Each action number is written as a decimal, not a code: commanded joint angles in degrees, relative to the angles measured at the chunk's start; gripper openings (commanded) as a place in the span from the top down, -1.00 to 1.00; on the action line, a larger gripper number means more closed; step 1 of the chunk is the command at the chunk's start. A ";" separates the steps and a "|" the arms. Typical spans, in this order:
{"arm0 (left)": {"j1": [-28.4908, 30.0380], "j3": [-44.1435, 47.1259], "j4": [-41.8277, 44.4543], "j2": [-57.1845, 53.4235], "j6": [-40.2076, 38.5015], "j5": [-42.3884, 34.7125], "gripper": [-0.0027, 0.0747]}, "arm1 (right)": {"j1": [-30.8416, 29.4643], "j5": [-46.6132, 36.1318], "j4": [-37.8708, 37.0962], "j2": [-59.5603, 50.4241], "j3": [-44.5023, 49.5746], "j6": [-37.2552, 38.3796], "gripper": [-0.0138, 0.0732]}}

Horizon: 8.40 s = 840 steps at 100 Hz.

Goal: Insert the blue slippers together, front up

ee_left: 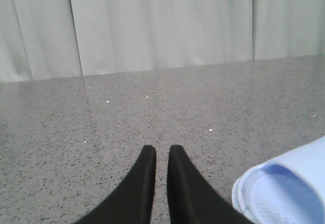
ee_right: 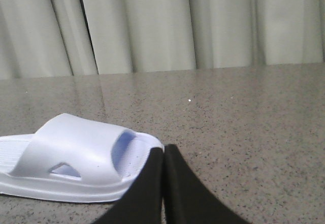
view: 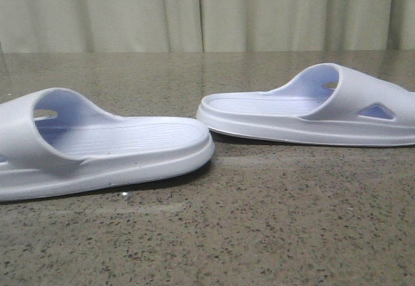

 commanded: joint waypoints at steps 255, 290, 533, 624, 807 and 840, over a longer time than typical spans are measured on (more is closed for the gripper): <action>0.21 -21.14 -38.34 41.17 -8.69 16.67 -0.21 | -0.25 12.78 12.27 23.30 -30.04 -0.17 -0.23; 0.21 -21.14 -42.20 45.96 -8.69 18.60 -0.21 | -0.25 12.66 12.27 23.30 -30.04 -0.17 -0.23; 0.21 -21.37 -84.83 35.89 8.05 32.54 0.89 | -0.25 10.21 16.02 39.64 -28.25 1.45 -0.22; 0.21 -21.37 -85.11 35.89 8.19 31.33 0.89 | -0.25 1.98 29.91 60.04 -28.25 1.45 -0.22; 0.21 -21.37 -85.26 35.89 8.19 30.44 0.89 | -0.14 2.90 37.26 64.36 -28.25 1.35 0.93; 0.21 -21.37 -85.26 35.89 8.19 30.44 0.89 | -0.14 -8.39 37.57 54.16 -28.25 1.35 0.93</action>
